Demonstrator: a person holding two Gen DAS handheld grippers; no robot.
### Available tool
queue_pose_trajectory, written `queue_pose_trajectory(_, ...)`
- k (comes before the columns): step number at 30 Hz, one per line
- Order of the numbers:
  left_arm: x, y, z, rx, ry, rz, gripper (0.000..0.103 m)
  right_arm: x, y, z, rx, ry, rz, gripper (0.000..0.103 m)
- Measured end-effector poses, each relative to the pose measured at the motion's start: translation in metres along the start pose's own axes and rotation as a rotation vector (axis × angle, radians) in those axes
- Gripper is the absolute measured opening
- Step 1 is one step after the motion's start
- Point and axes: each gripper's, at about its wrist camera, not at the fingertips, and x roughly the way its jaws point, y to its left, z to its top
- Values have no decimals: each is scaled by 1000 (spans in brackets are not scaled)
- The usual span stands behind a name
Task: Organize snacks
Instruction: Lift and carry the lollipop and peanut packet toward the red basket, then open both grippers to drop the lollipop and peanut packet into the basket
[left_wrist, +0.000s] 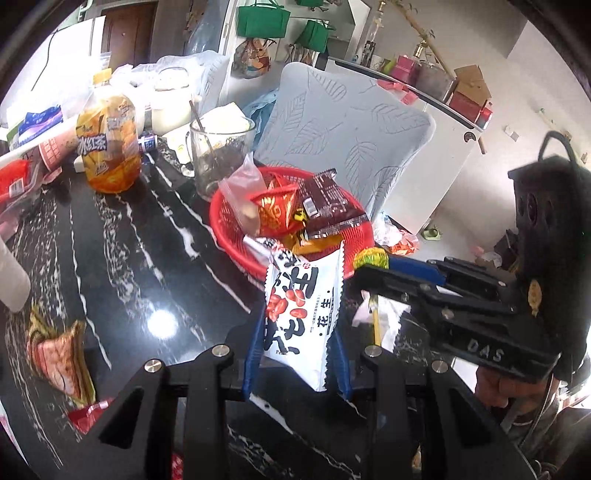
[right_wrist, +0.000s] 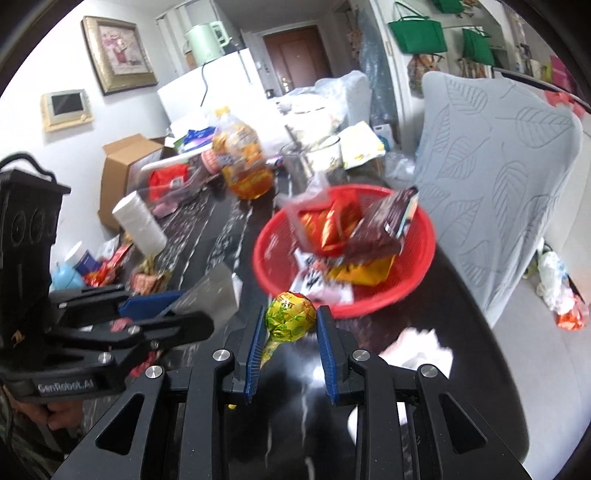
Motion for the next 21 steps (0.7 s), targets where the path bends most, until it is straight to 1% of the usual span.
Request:
queue_pose_trajectory(3, 5, 2, 10, 8, -2, 6, 32, 9, -7, 8, 18, 12, -17, 28)
queue_pose_trajectory(7, 11, 5, 21, 9, -8, 15, 32, 25, -14, 16, 38, 51, -20, 28)
queue_pose_trajectory(9, 15, 7, 25, 10, -5, 13, 32, 30, -16, 19, 42, 55, -19, 28)
queue_pose_trajectory(12, 21, 9, 29, 11, -1, 14, 32, 35, -20, 23, 46, 63, -13, 28)
queue_pose_trajectory(16, 30, 11, 33, 10, 11, 7, 32, 44, -24, 25, 48, 90, -32, 28)
queue_pose_trajectory(17, 32, 11, 33, 13, 14, 7, 32, 45, -25, 26, 52, 97, -37, 31)
queue_pose_trajectory(18, 34, 10, 34, 18, 19, 10, 32, 47, -26, 26, 59, 99, -39, 40)
queue_pose_trajectory(20, 38, 10, 36, 26, 25, 14, 32, 46, -30, 26, 70, 90, -33, 51)
queue_pose_trajectory(21, 40, 9, 36, 32, 31, 16, 32, 45, -30, 25, 69, 87, -35, 52)
